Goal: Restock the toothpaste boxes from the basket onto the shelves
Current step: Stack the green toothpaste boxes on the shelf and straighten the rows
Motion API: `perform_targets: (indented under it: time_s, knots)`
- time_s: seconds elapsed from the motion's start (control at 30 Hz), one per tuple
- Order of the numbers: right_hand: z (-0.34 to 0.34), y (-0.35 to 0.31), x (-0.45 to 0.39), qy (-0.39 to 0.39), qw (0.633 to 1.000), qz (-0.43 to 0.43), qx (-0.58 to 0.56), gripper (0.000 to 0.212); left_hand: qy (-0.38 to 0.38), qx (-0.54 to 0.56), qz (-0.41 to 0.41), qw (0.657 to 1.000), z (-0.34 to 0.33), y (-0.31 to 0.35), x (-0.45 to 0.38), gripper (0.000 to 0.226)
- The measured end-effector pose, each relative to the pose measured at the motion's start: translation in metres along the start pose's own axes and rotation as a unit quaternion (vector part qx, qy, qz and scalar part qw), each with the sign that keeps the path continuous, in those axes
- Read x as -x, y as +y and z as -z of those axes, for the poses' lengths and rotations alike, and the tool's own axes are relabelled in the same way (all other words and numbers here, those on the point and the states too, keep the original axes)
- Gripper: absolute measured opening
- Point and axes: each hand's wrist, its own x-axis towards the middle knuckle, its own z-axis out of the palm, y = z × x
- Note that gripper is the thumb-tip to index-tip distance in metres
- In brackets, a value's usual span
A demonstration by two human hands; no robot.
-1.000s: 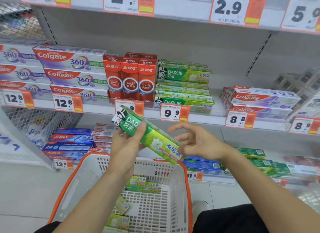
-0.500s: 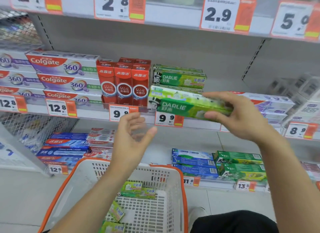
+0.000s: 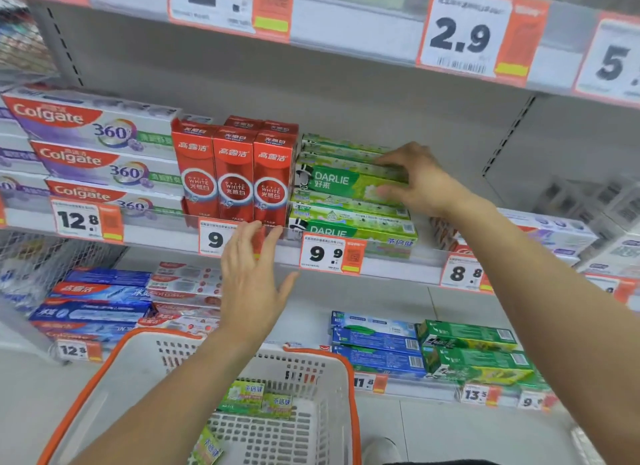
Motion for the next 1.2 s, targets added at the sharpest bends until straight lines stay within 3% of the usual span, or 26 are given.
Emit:
perform_targets:
  time_s: [0.17, 0.37, 0.57, 0.73, 0.9, 1.2]
  knots:
    - [-0.006, -0.004, -0.014, -0.024, 0.999, 0.005, 0.046, 0.08, 0.005, 0.023, -0.003, 1.0, -0.011, 0.0, 0.007, 0.072]
    - [-0.006, -0.013, -0.032, -0.085, 0.995, 0.018, 0.058, 0.062, -0.024, 0.022, -0.004, 0.999, -0.01, -0.001, 0.01, 0.077]
    - [0.0, -0.014, -0.032, -0.101, 0.994, 0.0, 0.05, 0.066, -0.042, 0.037, -0.001, 0.998, -0.005, -0.002, 0.012, 0.079]
    - [-0.002, -0.018, -0.028, -0.103, 0.993, -0.018, 0.051, 0.068, -0.047, 0.05, -0.001, 0.998, -0.004, -0.003, 0.012, 0.079]
    - [-0.011, -0.023, -0.031, -0.105, 0.99, -0.041, 0.088, 0.088, -0.051, 0.051, 0.006, 0.997, -0.004, 0.0, 0.012, 0.08]
    - [-0.024, -0.023, -0.028, -0.079, 0.985, -0.017, 0.155, 0.076, -0.053, 0.055, 0.002, 0.997, -0.004, -0.002, 0.013, 0.084]
